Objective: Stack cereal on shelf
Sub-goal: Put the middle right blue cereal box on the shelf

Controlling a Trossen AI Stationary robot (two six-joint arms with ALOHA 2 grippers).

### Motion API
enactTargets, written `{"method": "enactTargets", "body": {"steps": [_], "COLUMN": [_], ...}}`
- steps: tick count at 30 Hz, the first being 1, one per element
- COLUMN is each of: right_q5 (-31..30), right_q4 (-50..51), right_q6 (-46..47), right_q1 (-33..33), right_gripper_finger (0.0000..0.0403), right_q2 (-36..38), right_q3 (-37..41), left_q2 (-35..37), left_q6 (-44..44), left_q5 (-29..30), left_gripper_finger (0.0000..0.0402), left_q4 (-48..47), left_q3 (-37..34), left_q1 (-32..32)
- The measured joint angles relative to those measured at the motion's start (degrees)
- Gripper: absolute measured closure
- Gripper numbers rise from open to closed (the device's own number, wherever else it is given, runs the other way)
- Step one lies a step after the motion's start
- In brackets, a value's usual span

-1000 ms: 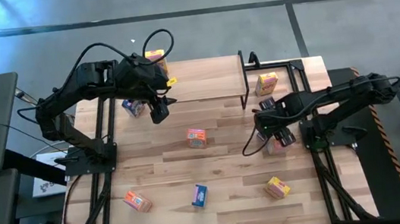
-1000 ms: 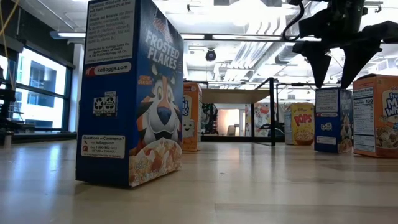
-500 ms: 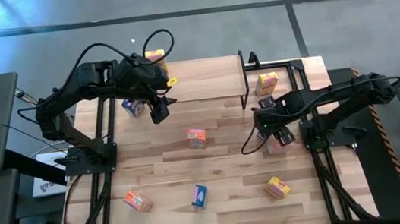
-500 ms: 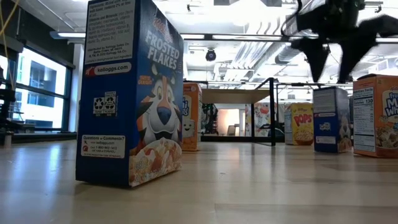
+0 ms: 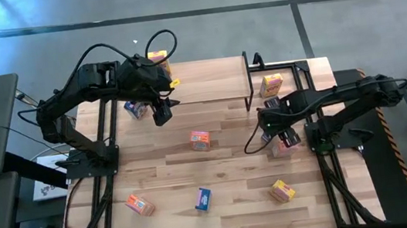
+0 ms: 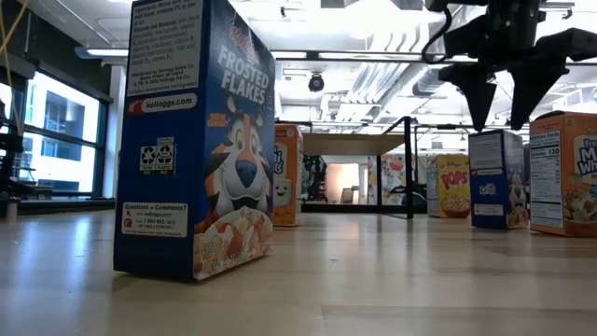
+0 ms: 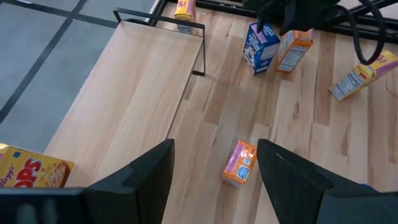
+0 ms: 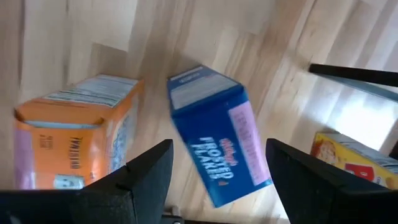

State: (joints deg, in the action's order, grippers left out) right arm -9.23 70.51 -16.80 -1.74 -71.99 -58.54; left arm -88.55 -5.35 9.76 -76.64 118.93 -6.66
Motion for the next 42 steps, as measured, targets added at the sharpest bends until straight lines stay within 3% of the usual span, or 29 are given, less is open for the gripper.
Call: {"method": "enactTargets", "body": {"steps": [13, 26, 37, 42], "right_q5": [2.41, 2.0, 0.45, 0.5], "right_q4": [-1.46, -1.11, 0.03, 0.93], "right_q6": [-0.79, -1.95, -1.79, -1.56], "right_q1": [1.92, 2.14, 2.14, 2.14], "right_gripper_finger": [0.0153, 0.0154, 0.022, 0.0232], "right_q2": [-1.22, -7.77, -8.23, -8.21], "right_q3": [0.26, 0.26, 0.26, -0.95], "left_q2": [0.0, 0.0, 0.0, 0.0], "left_q6": [0.01, 0.01, 0.03, 0.03], "left_q5": [0.0, 0.0, 0.0, 0.0], "left_gripper_finger": [0.0181, 0.0181, 0.0181, 0.0181], "left_q4": [0.0, -0.02, -0.04, -0.04], "left_q3": [0.0, 0.0, 0.0, 0.0], "left_q1": [0.0, 0.0, 0.0, 0.01]}}
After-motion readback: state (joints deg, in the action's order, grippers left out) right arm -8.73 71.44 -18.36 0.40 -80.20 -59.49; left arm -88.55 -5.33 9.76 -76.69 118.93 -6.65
